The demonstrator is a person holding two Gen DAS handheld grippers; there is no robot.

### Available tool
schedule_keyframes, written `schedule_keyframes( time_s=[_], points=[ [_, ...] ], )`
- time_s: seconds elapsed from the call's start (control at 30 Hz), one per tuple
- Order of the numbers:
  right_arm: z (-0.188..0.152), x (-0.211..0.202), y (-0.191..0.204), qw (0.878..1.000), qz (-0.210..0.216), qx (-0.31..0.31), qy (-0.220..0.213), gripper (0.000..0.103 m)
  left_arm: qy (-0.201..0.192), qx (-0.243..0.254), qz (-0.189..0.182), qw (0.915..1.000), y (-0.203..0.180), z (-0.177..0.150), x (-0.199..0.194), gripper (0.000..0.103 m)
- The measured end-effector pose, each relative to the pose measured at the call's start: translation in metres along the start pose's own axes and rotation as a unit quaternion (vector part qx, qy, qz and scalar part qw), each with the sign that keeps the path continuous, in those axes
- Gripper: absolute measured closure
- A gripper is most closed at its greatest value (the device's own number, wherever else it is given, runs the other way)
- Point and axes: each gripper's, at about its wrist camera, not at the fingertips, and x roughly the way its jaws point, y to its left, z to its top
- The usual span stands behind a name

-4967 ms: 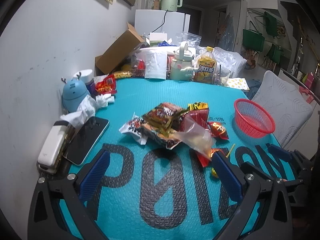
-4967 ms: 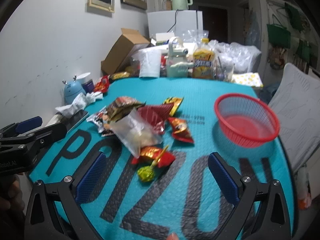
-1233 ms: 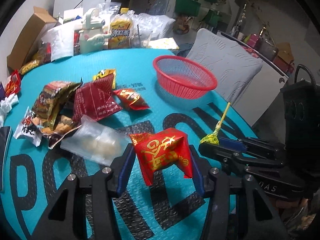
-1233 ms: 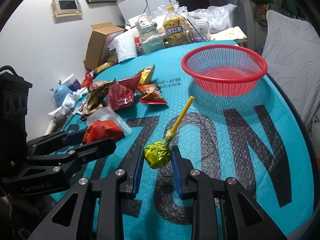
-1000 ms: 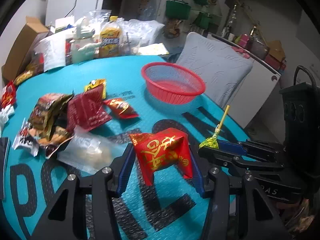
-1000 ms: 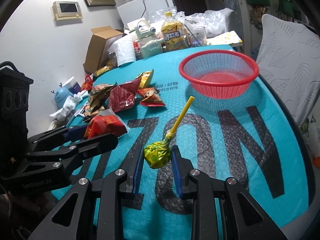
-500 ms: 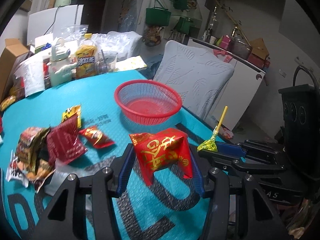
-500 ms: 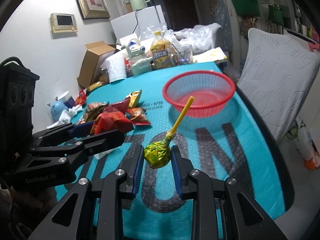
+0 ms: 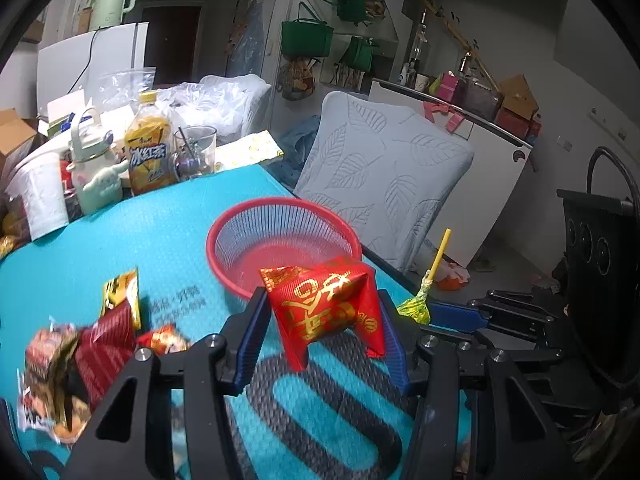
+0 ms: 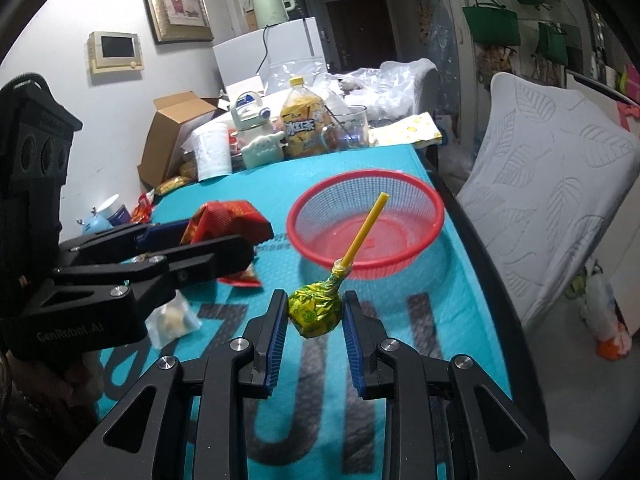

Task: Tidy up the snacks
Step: 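Carry the lollipop and red candy over the red mesh basket with both tools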

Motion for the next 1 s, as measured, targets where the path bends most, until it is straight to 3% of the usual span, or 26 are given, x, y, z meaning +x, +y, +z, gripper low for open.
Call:
schedule_keyframes(
  time_s=[0.7, 1.0],
  points=[
    [0.068, 0.062, -0.062, 1.000, -0.014, -0.011, 0.005, 0.076, 0.022, 0.016, 0.022, 0.9994, 0.019, 0.069, 0.086, 0.052],
    [0.085, 0.098, -0.079, 0.999, -0.020, -0.018, 0.021, 0.076, 0.045, 0.015, 0.046, 0.9978, 0.036, 0.078, 0.121, 0.052]
  ],
)
